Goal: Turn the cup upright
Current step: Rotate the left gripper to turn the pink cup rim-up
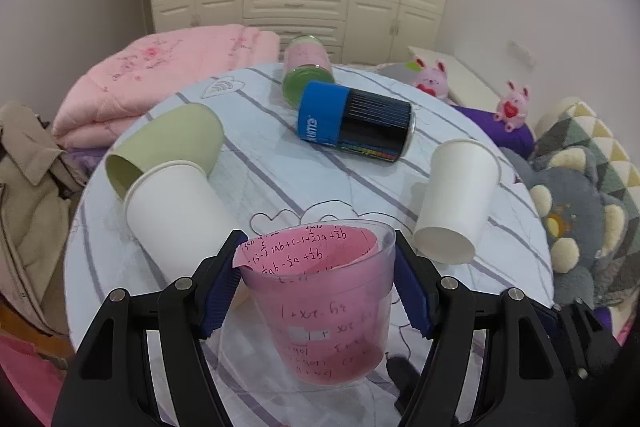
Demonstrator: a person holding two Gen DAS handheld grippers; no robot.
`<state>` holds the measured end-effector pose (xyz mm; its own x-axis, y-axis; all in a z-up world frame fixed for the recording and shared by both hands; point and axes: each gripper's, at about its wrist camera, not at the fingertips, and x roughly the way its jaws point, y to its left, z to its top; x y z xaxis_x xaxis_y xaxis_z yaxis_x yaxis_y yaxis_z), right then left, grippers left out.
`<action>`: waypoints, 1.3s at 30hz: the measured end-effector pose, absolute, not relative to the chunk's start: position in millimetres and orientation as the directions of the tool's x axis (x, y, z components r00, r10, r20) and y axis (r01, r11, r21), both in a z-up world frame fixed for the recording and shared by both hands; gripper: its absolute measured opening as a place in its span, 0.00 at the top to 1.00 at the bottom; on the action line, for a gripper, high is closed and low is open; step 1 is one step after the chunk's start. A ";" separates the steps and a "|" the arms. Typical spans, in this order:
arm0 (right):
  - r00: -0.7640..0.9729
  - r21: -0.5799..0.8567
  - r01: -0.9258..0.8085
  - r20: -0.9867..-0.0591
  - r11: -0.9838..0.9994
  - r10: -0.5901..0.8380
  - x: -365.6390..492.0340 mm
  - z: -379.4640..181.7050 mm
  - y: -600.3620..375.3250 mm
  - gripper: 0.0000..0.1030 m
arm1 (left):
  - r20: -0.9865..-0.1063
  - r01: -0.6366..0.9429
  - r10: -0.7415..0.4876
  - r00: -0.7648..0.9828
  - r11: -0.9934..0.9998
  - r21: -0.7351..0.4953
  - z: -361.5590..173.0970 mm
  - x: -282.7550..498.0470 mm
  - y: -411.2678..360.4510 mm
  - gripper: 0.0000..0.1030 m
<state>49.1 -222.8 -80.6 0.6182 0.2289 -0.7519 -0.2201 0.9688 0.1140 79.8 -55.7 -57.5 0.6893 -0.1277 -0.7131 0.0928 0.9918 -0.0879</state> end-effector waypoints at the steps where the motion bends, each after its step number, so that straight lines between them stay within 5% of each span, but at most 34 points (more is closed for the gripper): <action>1: 0.619 0.102 -0.210 -0.756 0.972 0.214 51.1 -82.7 -222.7 0.07 | -0.716 0.098 -0.132 0.686 0.991 -0.088 -58.5 79.9 -56.0 0.31; 8: 0.586 0.093 -0.239 -0.780 0.966 0.220 55.1 -87.7 -218.8 0.07 | -0.707 0.110 -0.144 0.692 0.989 -0.094 -58.2 78.9 -52.2 0.31; 14: 0.629 0.179 -0.294 -0.704 0.939 0.331 41.9 -69.6 -231.3 0.07 | -0.709 0.122 -0.157 0.687 0.987 -0.100 -58.9 77.6 -51.2 0.31; 33: 0.618 -0.008 -0.222 -0.775 0.975 0.134 46.7 -84.9 -221.6 0.07 | -0.727 0.165 -0.165 0.666 0.984 -0.072 -65.2 58.3 -58.6 0.29; 39: 0.625 -0.021 -0.213 -0.772 0.977 0.119 40.2 -81.4 -225.5 0.07 | -0.748 0.177 -0.211 0.629 0.976 -0.127 -67.3 56.1 -54.6 0.09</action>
